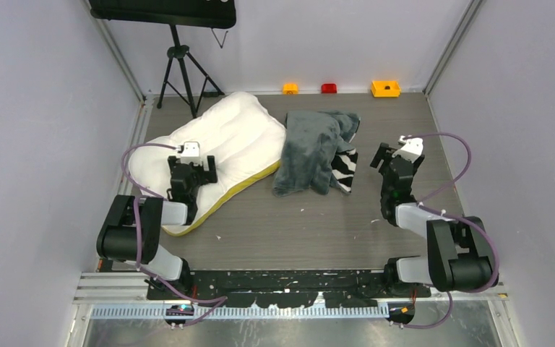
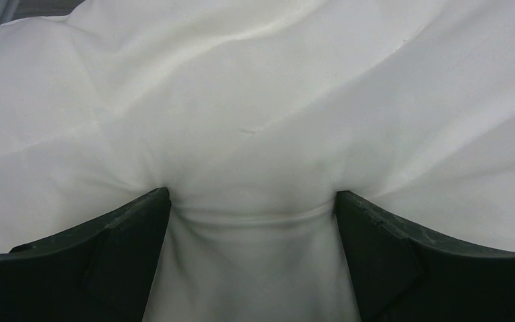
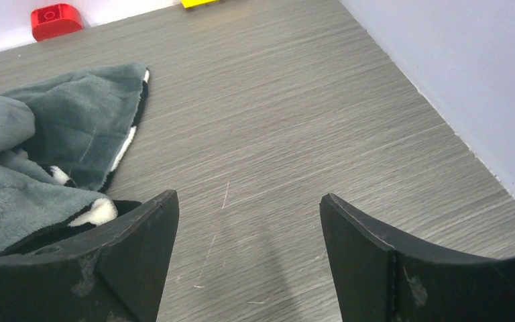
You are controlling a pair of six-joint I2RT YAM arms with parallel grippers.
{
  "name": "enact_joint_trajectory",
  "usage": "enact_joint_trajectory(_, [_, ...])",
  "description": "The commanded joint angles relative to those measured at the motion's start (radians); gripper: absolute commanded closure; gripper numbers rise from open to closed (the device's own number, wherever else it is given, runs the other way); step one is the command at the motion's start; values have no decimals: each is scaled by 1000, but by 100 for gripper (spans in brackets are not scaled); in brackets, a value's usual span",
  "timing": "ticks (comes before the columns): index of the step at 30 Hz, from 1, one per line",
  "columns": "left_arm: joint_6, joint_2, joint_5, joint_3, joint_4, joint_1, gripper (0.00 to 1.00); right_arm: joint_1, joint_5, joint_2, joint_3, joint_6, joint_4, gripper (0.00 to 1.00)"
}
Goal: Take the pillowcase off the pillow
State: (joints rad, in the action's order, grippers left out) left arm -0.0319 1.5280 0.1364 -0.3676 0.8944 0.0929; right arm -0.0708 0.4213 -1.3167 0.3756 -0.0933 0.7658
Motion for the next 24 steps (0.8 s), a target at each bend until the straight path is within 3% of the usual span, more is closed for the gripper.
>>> enact_joint_trajectory(1, [27, 15, 2, 11, 50, -15, 1, 3, 45, -86, -47, -50, 122, 19])
enact_joint_trajectory(4, [27, 18, 0, 8, 49, -15, 0, -2, 86, -275, -97, -30, 399, 15])
enact_joint_trajectory(6, [27, 18, 0, 6, 49, -14, 0, 6, 33, -226, -55, -53, 235, 16])
enact_joint_trajectory(9, [27, 19, 2, 5, 47, -14, 0, 40, 1, -234, -27, -76, 189, 15])
enact_joint_trajectory(10, [27, 20, 2, 5, 47, -15, 0, 44, -5, -244, -31, -72, 211, 18])
enact_joint_trajectory(11, [27, 19, 3, 5, 47, -14, 0, 45, -2, -245, -35, -68, 231, 9])
enact_joint_trajectory(12, [27, 19, 2, 6, 48, -14, 0, 45, -1, -236, -36, -71, 208, 7])
enact_joint_trajectory(24, [27, 22, 2, -1, 41, -14, 0, 45, -6, -242, -37, -70, 227, 6])
